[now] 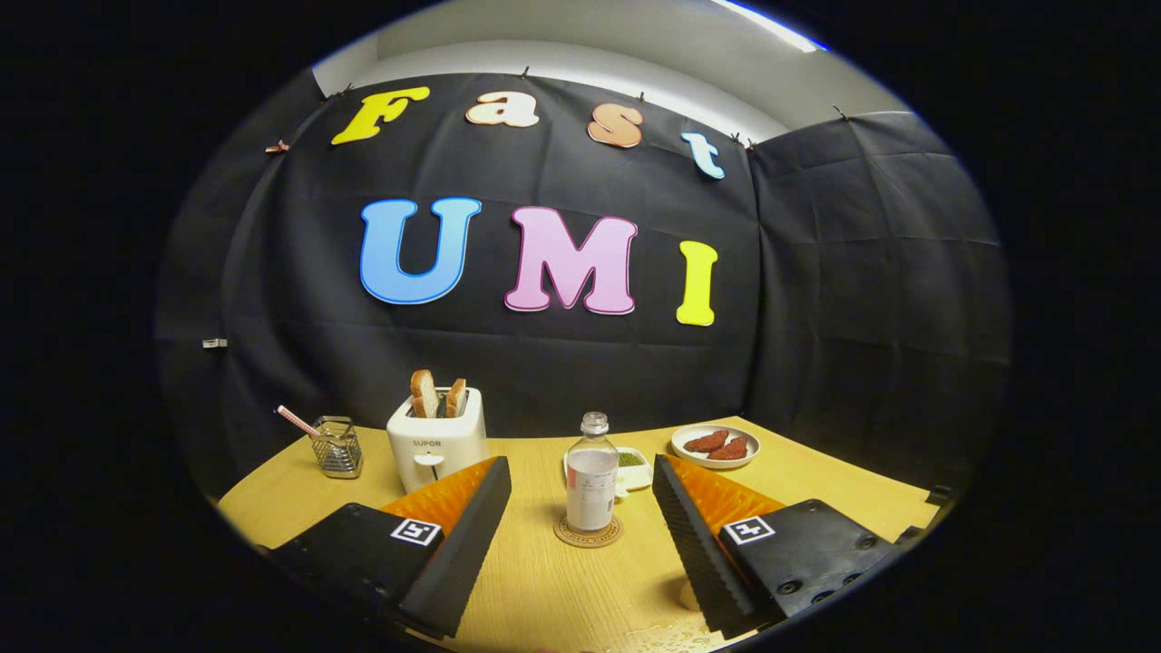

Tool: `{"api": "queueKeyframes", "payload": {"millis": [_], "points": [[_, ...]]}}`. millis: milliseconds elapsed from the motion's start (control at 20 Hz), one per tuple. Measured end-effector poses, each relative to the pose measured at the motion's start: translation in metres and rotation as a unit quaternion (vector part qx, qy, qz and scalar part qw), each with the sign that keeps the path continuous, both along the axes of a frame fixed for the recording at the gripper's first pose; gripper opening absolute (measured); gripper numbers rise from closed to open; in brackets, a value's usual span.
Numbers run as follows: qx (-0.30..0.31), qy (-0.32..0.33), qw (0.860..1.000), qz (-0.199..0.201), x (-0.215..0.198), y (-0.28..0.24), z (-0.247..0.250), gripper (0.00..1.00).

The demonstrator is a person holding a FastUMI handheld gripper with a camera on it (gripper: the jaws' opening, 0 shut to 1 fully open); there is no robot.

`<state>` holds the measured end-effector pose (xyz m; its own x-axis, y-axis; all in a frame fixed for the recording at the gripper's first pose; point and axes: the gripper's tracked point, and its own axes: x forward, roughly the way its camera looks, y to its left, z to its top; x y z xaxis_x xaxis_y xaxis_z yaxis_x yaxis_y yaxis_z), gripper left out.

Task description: Take the bottle from table, then pour the juice into the cup, finally place the bottle on the coaster

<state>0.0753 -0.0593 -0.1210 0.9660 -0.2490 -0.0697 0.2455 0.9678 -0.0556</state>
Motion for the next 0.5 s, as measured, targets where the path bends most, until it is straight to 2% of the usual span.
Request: {"api": "queueKeyframes", "payload": {"millis": [200, 500], "points": [[-0.012, -0.004, 0.999, 0.038, -0.019, -0.005, 0.03, 0.97], [0.029, -0.006, 0.996, 0.079, -0.044, -0.007, 0.054, 0.97]]}}
